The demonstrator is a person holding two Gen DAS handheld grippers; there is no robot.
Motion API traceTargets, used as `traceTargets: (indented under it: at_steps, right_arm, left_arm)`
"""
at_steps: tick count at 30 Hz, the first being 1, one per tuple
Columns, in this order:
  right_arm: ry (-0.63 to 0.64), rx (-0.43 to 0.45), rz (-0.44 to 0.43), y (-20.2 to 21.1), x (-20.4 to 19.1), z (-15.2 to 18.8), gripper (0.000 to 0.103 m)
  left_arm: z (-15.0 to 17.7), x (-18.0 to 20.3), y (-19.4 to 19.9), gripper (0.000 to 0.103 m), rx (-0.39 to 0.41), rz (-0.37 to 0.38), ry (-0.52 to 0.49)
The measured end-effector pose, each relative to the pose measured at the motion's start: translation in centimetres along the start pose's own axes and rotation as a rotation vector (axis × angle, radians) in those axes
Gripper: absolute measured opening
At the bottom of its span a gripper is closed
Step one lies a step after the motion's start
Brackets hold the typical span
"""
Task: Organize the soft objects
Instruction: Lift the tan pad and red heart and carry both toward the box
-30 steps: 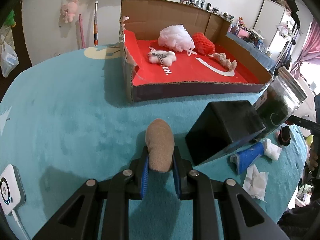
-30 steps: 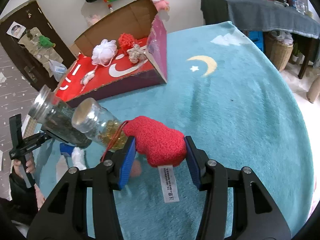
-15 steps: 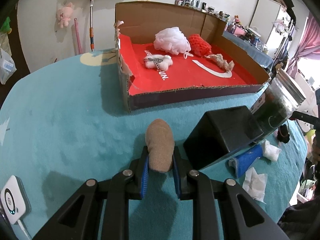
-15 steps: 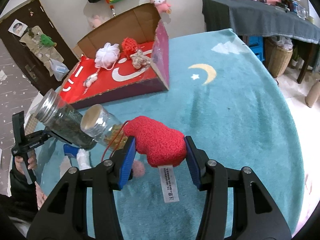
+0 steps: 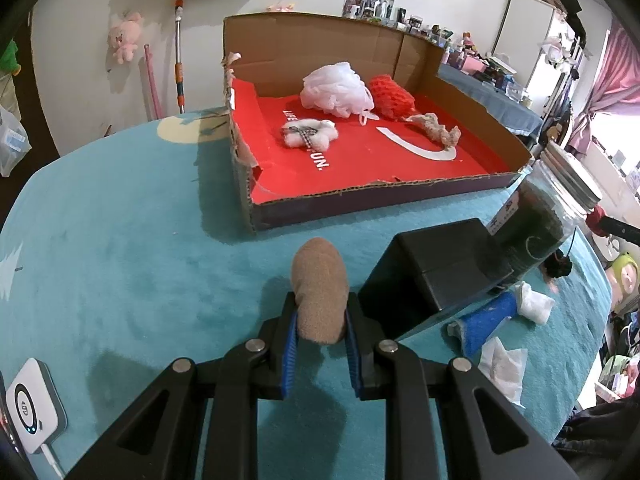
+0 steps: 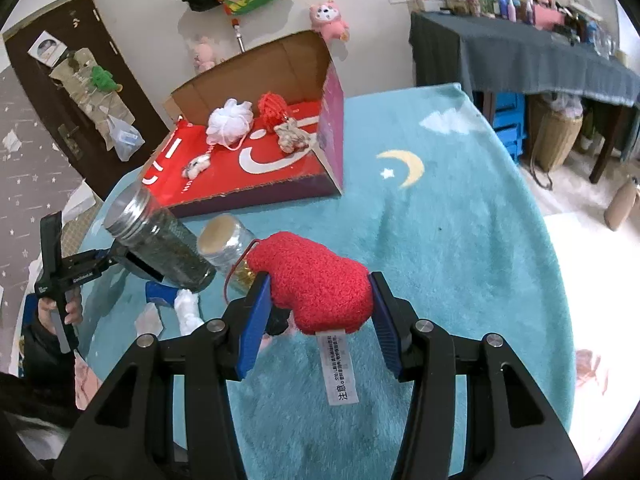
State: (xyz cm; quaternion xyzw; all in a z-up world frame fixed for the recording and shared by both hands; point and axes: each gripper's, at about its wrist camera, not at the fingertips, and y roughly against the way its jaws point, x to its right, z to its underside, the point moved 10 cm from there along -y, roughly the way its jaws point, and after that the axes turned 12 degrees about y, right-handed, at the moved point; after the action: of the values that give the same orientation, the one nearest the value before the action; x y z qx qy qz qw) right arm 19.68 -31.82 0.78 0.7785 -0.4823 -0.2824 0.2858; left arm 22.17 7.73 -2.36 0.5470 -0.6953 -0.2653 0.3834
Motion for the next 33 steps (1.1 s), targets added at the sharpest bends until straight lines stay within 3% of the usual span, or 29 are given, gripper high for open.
traceTargets:
  at_steps: [7, 15, 33]
  right_arm:
    - [0.006, -0.012, 0.036, 0.0, 1.1, -0.2, 0.047]
    - [0.049, -0.061, 0.034, -3.0, 2.9, -1.7, 0.047]
    - [-0.009, -0.107, -0.215, -8.0, 0.7, -5.9, 0.047]
  left_arm:
    - [-0.5, 0.3, 0.3, 0.022, 0.003, 0.011, -0.018]
    - [-2.2, 0.6, 0.3, 0.022, -0.007, 0.035, -0.055]
    - [-5.3, 3.1, 0.3, 0.022, -0.045, 0.108, -0.104]
